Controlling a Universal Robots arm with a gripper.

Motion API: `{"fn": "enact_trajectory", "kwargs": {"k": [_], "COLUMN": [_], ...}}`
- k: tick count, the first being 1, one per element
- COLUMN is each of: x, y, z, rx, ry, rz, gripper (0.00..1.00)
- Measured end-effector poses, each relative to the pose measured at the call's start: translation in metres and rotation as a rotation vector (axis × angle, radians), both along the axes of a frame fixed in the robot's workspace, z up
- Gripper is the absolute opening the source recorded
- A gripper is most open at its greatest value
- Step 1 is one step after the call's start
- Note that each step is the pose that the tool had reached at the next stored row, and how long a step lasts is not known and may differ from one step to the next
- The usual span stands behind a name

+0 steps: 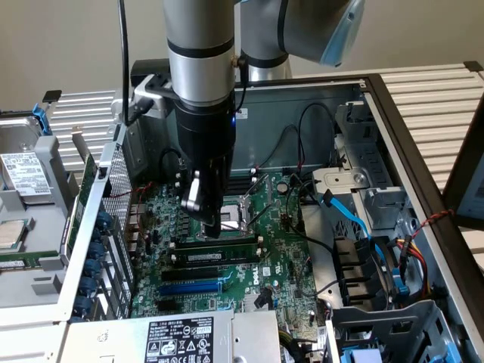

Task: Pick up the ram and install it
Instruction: 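Press down the ram until it locks into place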

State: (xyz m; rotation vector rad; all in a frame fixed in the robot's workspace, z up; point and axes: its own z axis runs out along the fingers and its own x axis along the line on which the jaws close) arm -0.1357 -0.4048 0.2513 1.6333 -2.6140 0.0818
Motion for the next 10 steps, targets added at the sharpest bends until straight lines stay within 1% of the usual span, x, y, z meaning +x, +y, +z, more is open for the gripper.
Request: {"fn": "enact_trajectory", "kwargs": {"k": [4, 10], "x": [0.0, 0.0], "y": [0.0, 0.0], "z": [0.0, 0.0], "rx": [0.0, 0.0001], "ry": [-0.0002, -0.004], "rz": [-0.059, -0.139], "gripper": [0.1, 0.1]}}
